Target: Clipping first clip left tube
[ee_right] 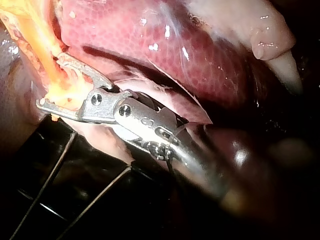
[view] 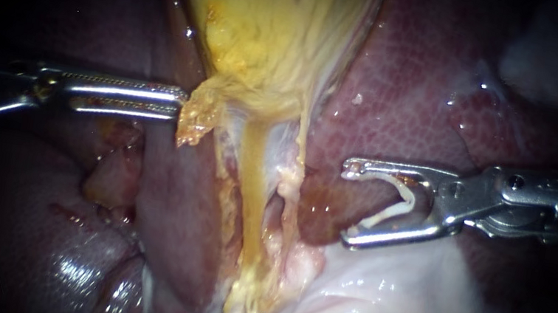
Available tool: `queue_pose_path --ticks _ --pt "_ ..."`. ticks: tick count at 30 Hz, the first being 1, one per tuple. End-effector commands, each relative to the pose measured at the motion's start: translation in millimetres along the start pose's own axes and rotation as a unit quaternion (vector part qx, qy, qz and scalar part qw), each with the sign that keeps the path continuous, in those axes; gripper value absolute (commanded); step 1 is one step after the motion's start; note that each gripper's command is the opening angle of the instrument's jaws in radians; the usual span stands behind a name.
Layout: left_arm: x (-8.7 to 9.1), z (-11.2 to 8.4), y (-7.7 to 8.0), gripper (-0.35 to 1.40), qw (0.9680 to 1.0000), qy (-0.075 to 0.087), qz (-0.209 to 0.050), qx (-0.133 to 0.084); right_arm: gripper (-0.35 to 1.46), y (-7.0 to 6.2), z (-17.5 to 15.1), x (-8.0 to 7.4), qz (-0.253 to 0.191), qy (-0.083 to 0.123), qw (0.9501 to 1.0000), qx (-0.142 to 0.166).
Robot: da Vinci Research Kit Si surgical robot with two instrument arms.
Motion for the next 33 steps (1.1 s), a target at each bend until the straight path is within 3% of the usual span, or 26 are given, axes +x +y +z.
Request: queue_pose_path --ticks 1,9,13,21,32,33 --pt "0.0 0.0 0.0 -0.35 1.0000 0.000 0.000 0.000 0.60 0.0 0.0 0.0 0.000 0.000 1.0000 0.000" --pt "-0.1 -0.3 -0.1 -0.35 1.0000 0.000 0.000 0.001 0.60 0.0 0.0 0.0 0.000 0.000 1.0000 0.000" --pt "-0.9 -1.5 0.2 -0.35 1.0000 0.001 -0.003 0.007 0.60 0.0 0.0 0.0 0.000 0.000 1.0000 0.000" --pt "-3.3 -5.0 0.8 -0.35 0.9999 0.004 -0.010 0.000 0.60 0.0 0.0 0.0 0.000 0.000 1.0000 0.000" --pt "-4.2 -6.3 0.6 -0.35 0.9999 -0.004 -0.012 0.000 0.60 0.0 0.0 0.0 0.000 0.000 1.0000 0.000" --pt "-4.2 -6.3 0.6 -0.27 0.9999 -0.006 -0.012 0.000 0.60 0.0 0.0 0.0 0.000 0.000 1.0000 0.000"
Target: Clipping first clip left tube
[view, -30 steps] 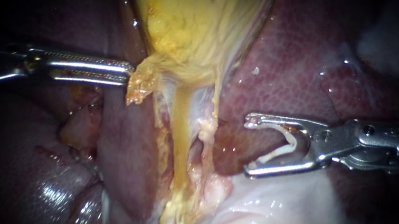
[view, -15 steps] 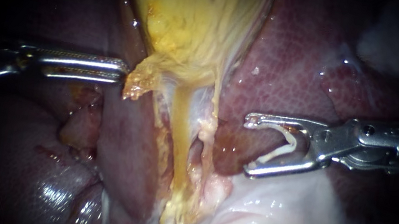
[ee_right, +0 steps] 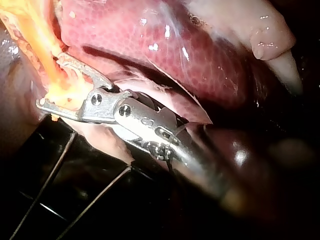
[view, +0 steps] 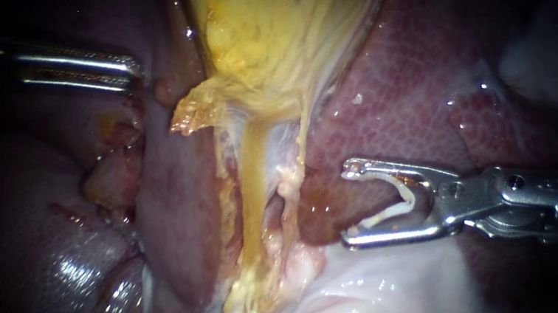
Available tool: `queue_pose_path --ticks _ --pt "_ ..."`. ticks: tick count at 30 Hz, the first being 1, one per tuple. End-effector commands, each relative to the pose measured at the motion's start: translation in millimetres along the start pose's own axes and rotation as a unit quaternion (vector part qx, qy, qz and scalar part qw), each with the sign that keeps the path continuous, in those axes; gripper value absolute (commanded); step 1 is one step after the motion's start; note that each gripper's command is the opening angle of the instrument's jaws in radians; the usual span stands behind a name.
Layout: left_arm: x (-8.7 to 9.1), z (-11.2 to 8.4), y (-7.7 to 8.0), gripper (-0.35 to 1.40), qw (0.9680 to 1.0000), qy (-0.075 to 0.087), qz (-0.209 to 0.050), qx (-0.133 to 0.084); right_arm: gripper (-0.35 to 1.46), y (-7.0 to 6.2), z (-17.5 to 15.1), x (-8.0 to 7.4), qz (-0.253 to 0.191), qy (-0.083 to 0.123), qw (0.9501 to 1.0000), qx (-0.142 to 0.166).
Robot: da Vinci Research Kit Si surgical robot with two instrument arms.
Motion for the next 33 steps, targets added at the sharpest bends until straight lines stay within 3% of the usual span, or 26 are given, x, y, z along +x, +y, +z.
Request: queue_pose_path --ticks 1,3,7,12,26,33 --pt "0.0 0.0 0.0 -0.16 1.0000 -0.002 0.000 -0.002 0.60 0.0 0.0 0.0 0.000 0.000 1.0000 0.000" --pt "0.0 0.2 0.0 0.05 1.0000 -0.006 0.000 -0.002 0.60 0.0 0.0 0.0 0.000 0.000 1.0000 0.000" --pt "0.0 0.7 -0.1 0.29 0.9999 -0.011 0.000 -0.003 0.60 0.0 0.0 0.0 0.000 0.000 1.0000 0.000" --pt "0.4 1.8 -0.4 0.34 0.9999 -0.011 0.002 -0.001 0.60 0.0 0.0 0.0 0.000 0.000 1.0000 0.000" --pt "2.9 8.1 -1.6 0.39 0.9999 -0.015 -0.002 -0.005 0.60 0.0 0.1 0.0 0.000 0.000 1.0000 0.000" --pt "2.8 9.0 -1.5 0.36 0.9998 -0.016 -0.008 -0.007 0.60 0.0 0.1 0.0 0.003 0.000 1.0000 0.000"
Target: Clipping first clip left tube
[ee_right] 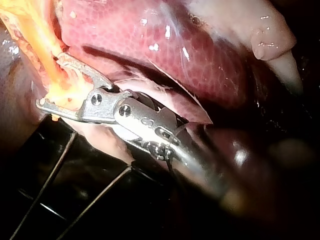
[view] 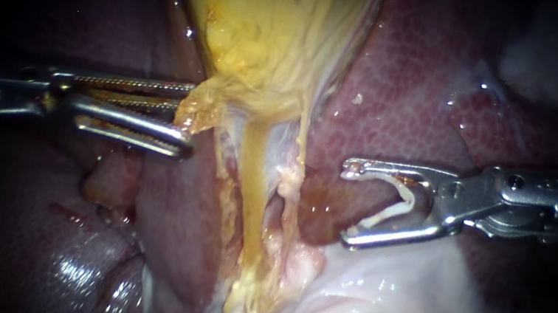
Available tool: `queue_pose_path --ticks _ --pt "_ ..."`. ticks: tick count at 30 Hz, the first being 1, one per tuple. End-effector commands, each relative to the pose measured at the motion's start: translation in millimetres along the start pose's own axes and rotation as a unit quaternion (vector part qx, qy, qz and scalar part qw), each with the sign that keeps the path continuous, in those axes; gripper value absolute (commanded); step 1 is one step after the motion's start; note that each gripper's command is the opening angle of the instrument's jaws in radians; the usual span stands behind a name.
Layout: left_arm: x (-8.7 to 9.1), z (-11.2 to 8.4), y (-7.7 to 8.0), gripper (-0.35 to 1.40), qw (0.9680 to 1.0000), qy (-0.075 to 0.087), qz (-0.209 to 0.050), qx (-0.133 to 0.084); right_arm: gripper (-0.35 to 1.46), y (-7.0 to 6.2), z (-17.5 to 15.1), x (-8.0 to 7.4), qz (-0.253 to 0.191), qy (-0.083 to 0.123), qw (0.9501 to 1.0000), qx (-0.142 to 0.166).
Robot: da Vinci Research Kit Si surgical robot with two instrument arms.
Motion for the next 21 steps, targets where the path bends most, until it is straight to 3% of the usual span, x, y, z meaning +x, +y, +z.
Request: queue_pose_path --ticks 1,8,12,14,17,21 --pt "0.0 0.0 0.0 0.36 1.0000 0.000 0.000 0.000 0.60 0.0 0.0 0.0 0.003 0.000 1.0000 0.000" --pt "-0.4 -0.1 0.1 0.29 0.9999 0.000 -0.013 0.001 0.60 0.0 0.0 0.0 0.002 0.000 1.0000 0.000" --pt "-0.4 -0.1 0.1 -0.05 0.9998 0.000 -0.022 -0.002 0.60 0.0 0.0 0.0 0.002 0.000 1.0000 0.000" --pt "-0.4 -0.2 0.1 -0.35 0.9996 -0.002 -0.028 -0.004 0.60 0.0 0.1 0.0 0.002 0.000 1.0000 0.000" --pt "-0.3 -0.5 0.1 -0.35 0.9990 0.021 -0.040 -0.008 0.60 0.0 0.1 -0.1 0.002 0.000 1.0000 0.000" --pt "-0.2 -0.7 0.1 -0.35 0.9986 0.028 -0.043 -0.013 0.60 0.0 0.1 -0.1 0.002 0.000 1.0000 0.000"
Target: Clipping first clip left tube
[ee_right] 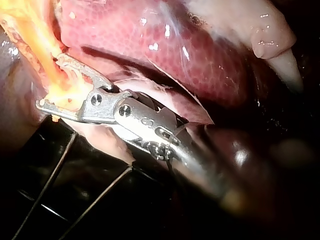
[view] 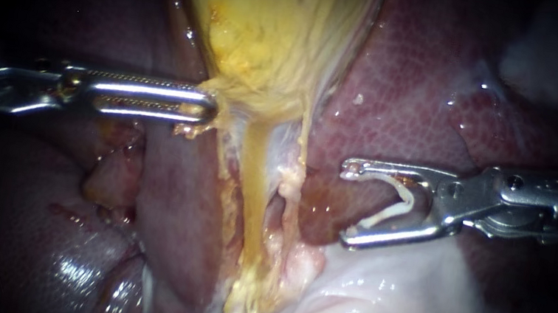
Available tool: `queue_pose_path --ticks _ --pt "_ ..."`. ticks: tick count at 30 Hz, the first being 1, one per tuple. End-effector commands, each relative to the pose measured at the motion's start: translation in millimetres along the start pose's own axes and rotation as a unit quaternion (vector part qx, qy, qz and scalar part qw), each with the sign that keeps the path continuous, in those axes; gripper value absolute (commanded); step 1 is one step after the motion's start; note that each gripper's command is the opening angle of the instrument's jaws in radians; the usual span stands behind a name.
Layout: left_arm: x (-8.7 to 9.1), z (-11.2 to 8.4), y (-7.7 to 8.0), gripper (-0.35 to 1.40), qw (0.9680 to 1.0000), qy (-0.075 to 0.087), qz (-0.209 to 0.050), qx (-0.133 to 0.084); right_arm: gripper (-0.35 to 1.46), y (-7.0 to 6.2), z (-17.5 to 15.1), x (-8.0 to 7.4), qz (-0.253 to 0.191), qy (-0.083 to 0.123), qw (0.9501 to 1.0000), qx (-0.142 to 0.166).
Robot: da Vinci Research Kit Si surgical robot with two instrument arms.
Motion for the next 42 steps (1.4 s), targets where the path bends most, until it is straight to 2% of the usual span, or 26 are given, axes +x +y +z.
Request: queue_pose_path --ticks 1,5,9,13,16,21,27,34,38,42 --pt "0.0 -0.1 0.0 -0.35 1.0000 0.002 0.001 0.000 0.60 0.0 0.0 0.0 0.000 0.000 1.0000 0.000" --pt "-0.6 -1.2 0.1 -0.35 1.0000 0.003 -0.001 -0.002 0.60 0.0 0.0 -0.1 0.000 0.000 1.0000 0.000" --pt "-2.6 -3.8 0.3 -0.35 0.9999 0.005 -0.007 -0.010 0.60 0.0 0.1 -0.2 -0.001 0.000 1.0000 0.000" --pt "-4.4 -6.3 0.4 -0.35 0.9998 -0.008 -0.013 -0.015 0.60 0.1 0.4 -0.5 0.001 0.000 1.0000 0.000" --pt "-4.8 -7.0 0.3 -0.35 0.9997 -0.011 -0.011 -0.017 0.60 0.1 0.7 -0.7 0.004 0.000 1.0000 0.001" --pt "-4.5 -7.1 0.2 -0.35 0.9997 -0.011 -0.011 -0.018 0.60 0.0 1.6 -1.4 0.004 0.000 1.0000 0.006" --pt "-4.4 -7.0 0.2 -0.35 0.9997 -0.011 -0.010 -0.018 0.59 0.1 4.3 -3.9 0.013 0.000 0.9998 0.016" --pt "-4.1 -6.8 0.0 -0.35 0.9997 -0.011 -0.010 -0.020 0.59 0.9 9.8 -8.3 0.033 -0.003 0.9990 0.030" --pt "-4.1 -6.8 -0.1 -0.35 0.9997 -0.012 -0.010 -0.020 0.60 1.7 12.3 -10.6 0.043 -0.003 0.9986 0.031" --pt "-4.1 -6.8 -0.3 -0.35 0.9997 -0.012 -0.010 -0.021 0.60 2.6 13.3 -12.0 0.046 -0.004 0.9984 0.031"
